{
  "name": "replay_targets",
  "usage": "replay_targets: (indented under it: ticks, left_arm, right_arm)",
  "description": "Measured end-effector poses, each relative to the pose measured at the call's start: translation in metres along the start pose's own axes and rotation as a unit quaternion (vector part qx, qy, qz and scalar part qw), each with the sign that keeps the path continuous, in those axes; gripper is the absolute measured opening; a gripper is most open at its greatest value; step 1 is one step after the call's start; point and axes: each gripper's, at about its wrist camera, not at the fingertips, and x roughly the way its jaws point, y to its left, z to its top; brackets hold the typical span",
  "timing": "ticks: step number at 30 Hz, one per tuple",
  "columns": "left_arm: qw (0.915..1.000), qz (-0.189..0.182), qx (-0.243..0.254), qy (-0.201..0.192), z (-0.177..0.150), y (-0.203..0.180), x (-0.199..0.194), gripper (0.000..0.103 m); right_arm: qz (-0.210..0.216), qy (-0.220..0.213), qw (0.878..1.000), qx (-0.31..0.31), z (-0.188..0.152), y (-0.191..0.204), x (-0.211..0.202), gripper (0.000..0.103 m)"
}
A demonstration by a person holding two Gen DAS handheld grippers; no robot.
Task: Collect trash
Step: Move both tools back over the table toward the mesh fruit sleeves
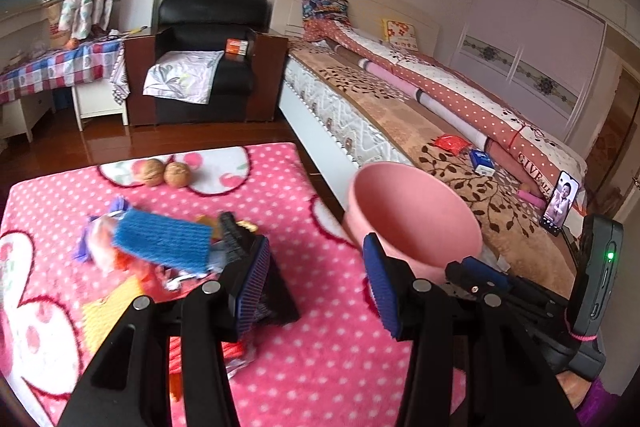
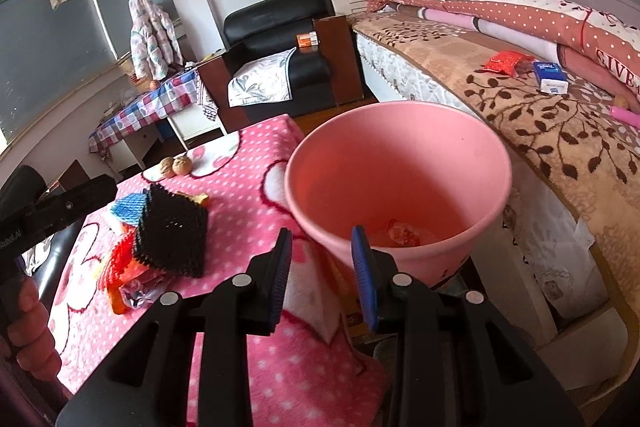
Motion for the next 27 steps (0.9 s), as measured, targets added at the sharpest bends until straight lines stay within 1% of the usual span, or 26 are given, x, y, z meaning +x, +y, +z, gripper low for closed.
replay_targets:
  ticks: [7,16,18,23,27]
  left_arm:
    - [0.9994,0.030,0.004,-0.013,-0.014,0.022,-0.024,0.050]
    - [0.9980,0.062,-0.001,-0.016,-0.036,0.055,-0.050,0.053]
    - [0.9975,0.069,-0.005,-0.013,-0.042,0.062,-0.055,0.054]
    - [0.9963,0.082,-0.020,0.012,-0.062,0.085,-0.060,0.054]
    - [0.9964,0.077,-0.022,0.027,-0.074,0.091,-0.059,0.054]
  right_arm:
    - [0.007,0.000,1.000,-0.005,-0.002,0.012,-0.002,0.031]
    - [0.020,0.012,1.000,-0.004,-0.002,0.023,0.002,0.031]
    - [0.023,0.015,1.000,-0.004,-0.003,0.024,0.004,0.031]
    - [0.034,0.032,0.999,0.000,-0.005,0.029,0.015,0.031]
    - [0.041,0.043,0.998,-0.002,-0.008,0.034,0.021,0.031]
